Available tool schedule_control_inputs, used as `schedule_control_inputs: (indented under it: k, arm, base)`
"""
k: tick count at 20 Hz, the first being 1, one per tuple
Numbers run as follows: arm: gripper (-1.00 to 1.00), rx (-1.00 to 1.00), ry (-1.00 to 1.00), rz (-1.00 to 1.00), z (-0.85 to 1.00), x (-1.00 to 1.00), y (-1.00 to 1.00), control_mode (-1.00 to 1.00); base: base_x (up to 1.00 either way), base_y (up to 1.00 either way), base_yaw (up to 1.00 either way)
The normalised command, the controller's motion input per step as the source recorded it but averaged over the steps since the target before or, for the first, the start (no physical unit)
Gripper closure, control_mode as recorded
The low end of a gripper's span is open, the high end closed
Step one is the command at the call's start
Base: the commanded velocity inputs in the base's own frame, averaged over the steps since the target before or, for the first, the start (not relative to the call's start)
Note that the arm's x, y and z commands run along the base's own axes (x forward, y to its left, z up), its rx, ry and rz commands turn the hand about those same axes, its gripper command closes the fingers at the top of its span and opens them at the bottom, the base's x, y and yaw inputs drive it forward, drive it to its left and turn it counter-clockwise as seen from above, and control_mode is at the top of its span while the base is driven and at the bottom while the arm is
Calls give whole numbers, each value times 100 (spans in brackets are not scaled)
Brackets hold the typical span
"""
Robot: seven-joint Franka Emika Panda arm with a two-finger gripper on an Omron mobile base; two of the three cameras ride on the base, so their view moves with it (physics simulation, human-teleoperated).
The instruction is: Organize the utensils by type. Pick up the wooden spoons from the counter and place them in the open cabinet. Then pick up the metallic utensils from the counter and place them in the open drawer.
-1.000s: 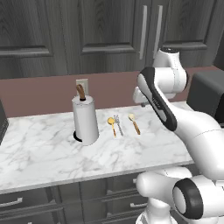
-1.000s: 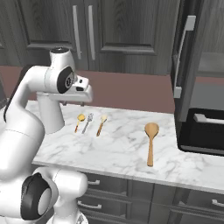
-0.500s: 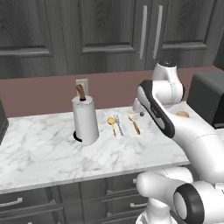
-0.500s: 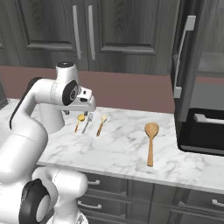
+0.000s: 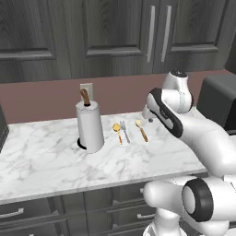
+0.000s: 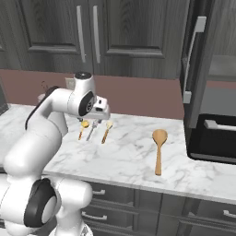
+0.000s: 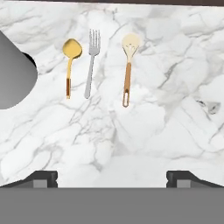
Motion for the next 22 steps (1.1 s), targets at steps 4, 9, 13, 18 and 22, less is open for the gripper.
schedule_control_inputs:
  k: [4,9,13,18,22]
  arm:
    - [-100,0,0,5,-26,57,0,-100]
    - [-100,0,5,10,-57,37,0,-100]
    - [-100,0,3,9,-64,29,0,-100]
    - [-100,0,1,9,-49,32,0,-100]
    - [-100,-1,1,8,-39,36,-3,-100]
  base:
    - [0,0,0]
    - [0,0,0]
    - [0,0,0]
    - [0,0,0]
    - [0,0,0]
